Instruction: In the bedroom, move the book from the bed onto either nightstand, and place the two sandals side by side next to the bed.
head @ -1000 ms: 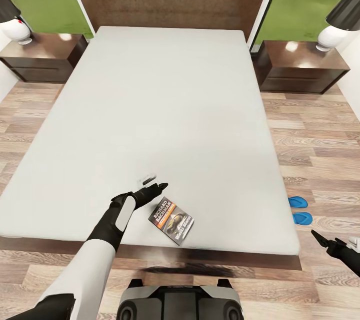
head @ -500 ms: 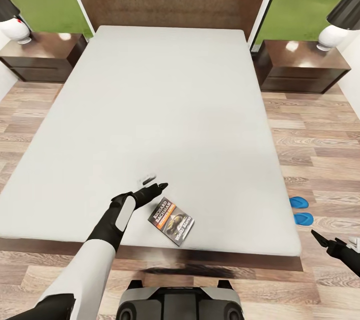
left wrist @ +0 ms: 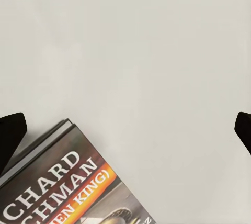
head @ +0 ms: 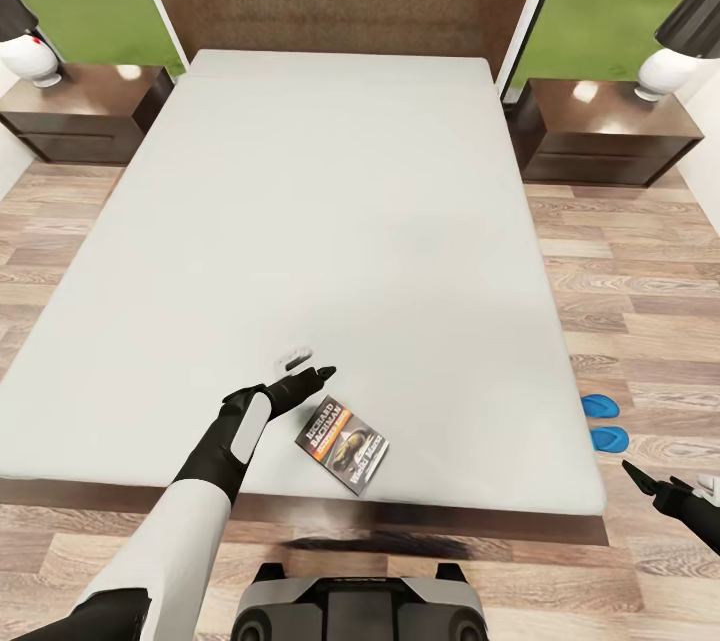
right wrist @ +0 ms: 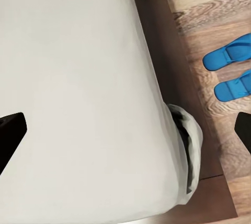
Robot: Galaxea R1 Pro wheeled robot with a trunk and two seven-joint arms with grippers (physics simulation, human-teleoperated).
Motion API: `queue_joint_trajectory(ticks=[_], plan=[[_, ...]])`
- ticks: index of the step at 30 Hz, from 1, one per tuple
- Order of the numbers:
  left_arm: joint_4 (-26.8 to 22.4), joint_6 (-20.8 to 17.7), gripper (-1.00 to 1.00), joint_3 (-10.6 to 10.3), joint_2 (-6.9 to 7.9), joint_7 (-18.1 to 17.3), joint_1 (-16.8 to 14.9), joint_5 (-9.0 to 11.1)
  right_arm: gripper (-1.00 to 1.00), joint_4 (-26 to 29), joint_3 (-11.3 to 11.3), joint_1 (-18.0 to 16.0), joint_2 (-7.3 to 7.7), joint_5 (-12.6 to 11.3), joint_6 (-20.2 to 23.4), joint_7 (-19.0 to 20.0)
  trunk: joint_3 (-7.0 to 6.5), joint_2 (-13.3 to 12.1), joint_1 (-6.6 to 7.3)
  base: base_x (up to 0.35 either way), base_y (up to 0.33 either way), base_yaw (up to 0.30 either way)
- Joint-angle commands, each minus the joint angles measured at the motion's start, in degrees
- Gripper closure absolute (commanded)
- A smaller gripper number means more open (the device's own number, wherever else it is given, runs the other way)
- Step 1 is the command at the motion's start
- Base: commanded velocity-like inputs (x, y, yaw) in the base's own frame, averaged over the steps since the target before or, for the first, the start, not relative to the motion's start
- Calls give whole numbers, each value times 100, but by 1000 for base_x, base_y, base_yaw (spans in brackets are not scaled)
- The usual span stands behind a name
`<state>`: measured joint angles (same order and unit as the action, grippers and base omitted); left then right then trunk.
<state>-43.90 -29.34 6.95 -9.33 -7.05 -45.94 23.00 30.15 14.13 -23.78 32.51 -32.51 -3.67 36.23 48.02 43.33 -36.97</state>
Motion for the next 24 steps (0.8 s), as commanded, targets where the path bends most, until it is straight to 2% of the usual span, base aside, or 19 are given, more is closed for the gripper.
queue_joint_trajectory(ticks=[1, 8, 17, 24], plan=[[-6, -45, -100, 34, -8, -22, -2, 14, -100, -9, 2, -4, 1, -35, -2, 32, 4, 4, -1, 0, 0, 0], [-5, -45, -100, 34, -8, -24, -2, 16, -100, -9, 2, -4, 4, -35, -2, 31, 4, 4, -1, 0, 0, 0], [-5, -45, -100, 34, -8, -24, -2, 16, -100, -9, 2, -4, 3, -36, -2, 33, 165, 365, -199, 0, 0, 0], [-5, -45, -100, 34, -8, -24, -2, 17, -100, -7, 2, -4, 2, -36, -2, 33, 165, 365, -199, 0, 0, 0]])
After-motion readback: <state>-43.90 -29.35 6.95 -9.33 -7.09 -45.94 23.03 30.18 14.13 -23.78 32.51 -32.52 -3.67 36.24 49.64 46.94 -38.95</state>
